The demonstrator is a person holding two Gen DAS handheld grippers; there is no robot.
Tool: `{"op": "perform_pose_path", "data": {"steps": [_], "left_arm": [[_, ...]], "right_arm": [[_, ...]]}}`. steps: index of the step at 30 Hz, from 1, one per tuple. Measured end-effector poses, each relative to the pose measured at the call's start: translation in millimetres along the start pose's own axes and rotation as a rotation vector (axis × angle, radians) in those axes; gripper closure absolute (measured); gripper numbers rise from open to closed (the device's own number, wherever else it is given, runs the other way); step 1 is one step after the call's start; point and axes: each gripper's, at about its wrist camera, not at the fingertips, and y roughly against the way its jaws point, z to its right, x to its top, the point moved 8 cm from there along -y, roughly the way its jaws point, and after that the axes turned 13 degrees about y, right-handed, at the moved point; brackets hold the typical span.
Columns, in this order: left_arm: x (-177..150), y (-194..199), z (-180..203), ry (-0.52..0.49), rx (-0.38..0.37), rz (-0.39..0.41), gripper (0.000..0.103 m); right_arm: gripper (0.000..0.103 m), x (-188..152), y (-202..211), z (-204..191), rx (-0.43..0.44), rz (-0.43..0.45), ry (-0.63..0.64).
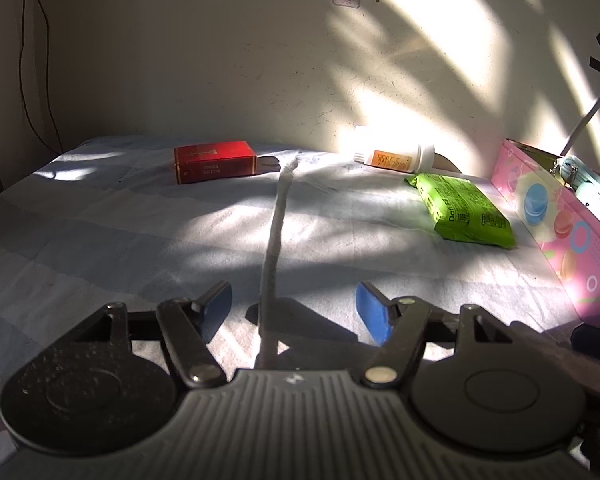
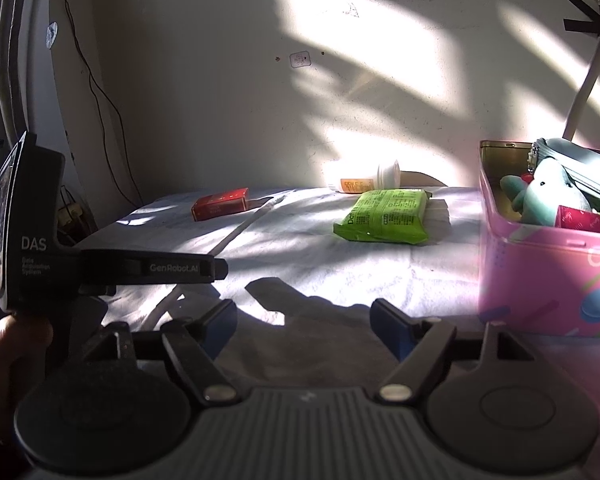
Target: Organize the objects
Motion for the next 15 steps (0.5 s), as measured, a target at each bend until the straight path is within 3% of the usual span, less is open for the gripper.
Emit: {"op": "perform_pose_path", "data": {"steps": [6,10,15], "left_arm": [[15,6,-16,-0.005,0.07,0.075,0.032],[31,13,-44,0.1,0.108,0.108,0.029],[47,24,-85,0.246,0.176,0.155,0.028]], "right_arm": [[0.027,-2,-7,-5,0.007,-0.046,0.041],[0.027,8,-21,-15,0.021,-0.07,0.128],[0.025,44,-54,-24,0.038,-0.021,0.158]]}}
